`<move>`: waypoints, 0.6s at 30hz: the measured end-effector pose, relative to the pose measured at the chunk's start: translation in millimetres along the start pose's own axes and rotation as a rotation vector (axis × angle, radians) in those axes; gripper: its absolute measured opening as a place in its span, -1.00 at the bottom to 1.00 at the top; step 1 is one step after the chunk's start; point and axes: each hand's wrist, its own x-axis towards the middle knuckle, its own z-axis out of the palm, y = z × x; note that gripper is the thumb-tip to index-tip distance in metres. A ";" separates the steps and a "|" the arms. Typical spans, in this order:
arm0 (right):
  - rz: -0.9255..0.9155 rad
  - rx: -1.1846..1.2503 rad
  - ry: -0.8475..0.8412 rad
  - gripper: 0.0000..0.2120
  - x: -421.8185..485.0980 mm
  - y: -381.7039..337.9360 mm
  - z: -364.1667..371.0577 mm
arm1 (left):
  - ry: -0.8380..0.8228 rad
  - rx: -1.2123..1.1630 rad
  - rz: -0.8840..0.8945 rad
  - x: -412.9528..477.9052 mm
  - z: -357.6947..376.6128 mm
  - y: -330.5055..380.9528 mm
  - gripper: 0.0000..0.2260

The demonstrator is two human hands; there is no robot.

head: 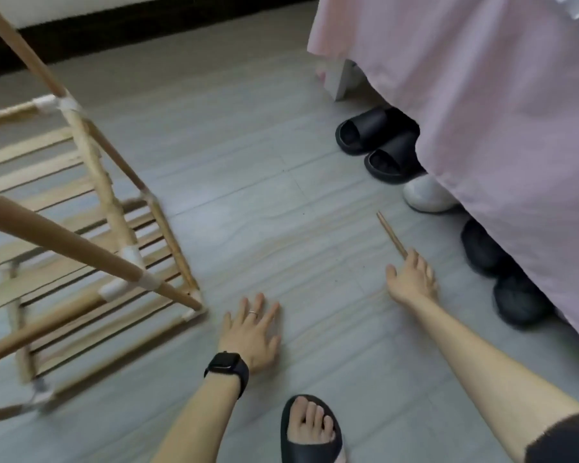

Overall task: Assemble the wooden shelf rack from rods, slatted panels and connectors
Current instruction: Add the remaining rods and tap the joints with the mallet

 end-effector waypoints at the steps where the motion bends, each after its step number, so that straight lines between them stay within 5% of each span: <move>1: 0.002 -0.034 -0.010 -0.36 5.4 -0.2 4.1 | -0.040 -0.020 -0.013 2.3 8.6 -1.4 -0.37; 8: -0.147 -0.269 -0.133 -0.75 -49.3 -12.3 51.9 | -0.163 -0.121 -0.021 -1.4 -17.6 -3.5 -0.42; 13: -0.166 0.564 -0.449 -0.85 -119.0 -64.6 25.0 | -0.087 -0.402 -0.056 -50.8 -76.6 2.0 -0.53; 18: -0.422 1.195 -0.526 -0.87 -201.4 -119.4 -76.0 | -0.022 -1.124 0.032 -138.7 -149.6 6.9 -0.53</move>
